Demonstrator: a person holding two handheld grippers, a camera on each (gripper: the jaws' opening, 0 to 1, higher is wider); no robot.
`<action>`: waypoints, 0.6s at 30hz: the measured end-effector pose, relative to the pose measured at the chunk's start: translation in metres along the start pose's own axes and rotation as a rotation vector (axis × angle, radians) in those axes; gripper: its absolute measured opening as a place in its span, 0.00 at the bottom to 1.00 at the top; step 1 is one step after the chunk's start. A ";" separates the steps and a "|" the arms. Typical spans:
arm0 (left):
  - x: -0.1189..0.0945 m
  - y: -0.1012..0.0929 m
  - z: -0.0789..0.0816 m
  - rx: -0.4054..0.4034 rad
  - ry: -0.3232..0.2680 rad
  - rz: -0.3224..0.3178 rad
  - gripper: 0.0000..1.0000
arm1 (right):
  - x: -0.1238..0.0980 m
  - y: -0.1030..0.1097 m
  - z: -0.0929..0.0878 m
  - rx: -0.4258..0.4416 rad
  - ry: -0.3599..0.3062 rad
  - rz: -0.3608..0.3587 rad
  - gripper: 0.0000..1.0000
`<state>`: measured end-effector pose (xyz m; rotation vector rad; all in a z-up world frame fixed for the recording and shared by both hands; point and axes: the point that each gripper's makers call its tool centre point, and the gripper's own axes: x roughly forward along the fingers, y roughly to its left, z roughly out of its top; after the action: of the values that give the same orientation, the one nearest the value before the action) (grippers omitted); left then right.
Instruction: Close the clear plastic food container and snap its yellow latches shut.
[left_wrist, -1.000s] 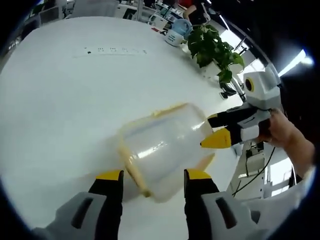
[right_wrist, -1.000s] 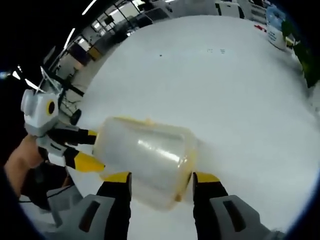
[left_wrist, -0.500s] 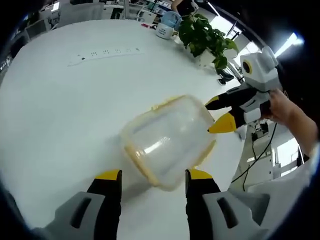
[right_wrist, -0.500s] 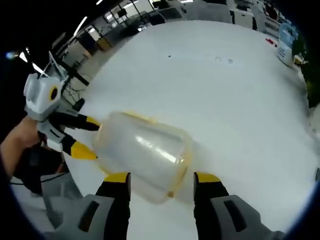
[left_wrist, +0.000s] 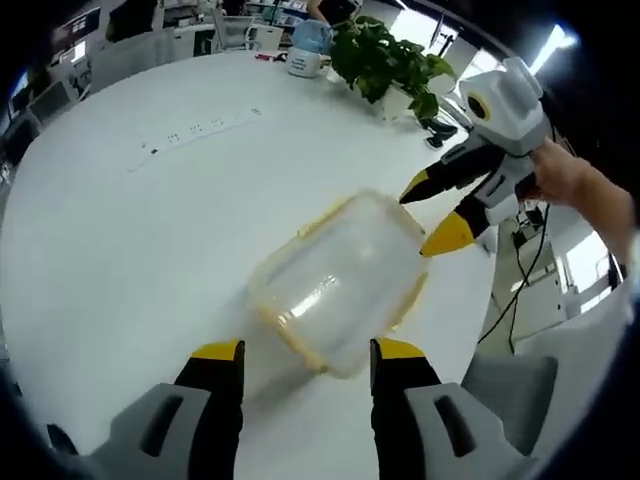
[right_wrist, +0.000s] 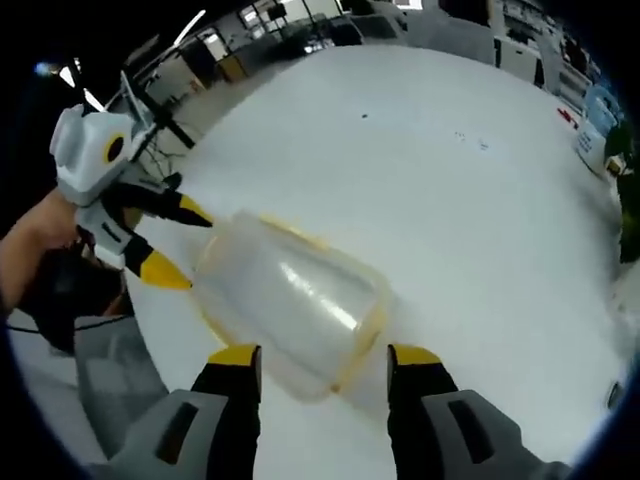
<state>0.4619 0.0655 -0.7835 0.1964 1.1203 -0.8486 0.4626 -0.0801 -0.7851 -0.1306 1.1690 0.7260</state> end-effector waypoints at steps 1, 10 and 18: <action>0.000 0.000 0.000 0.005 0.002 0.003 0.51 | 0.000 0.001 0.000 -0.008 0.002 -0.003 0.51; -0.002 0.000 0.002 0.025 0.010 0.003 0.51 | 0.001 0.004 -0.002 -0.044 0.026 0.018 0.51; -0.003 -0.002 0.005 0.087 0.023 0.007 0.51 | -0.001 0.003 -0.003 -0.098 0.043 0.019 0.49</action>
<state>0.4637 0.0633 -0.7783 0.2826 1.1050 -0.8913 0.4579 -0.0793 -0.7850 -0.2183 1.1775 0.8012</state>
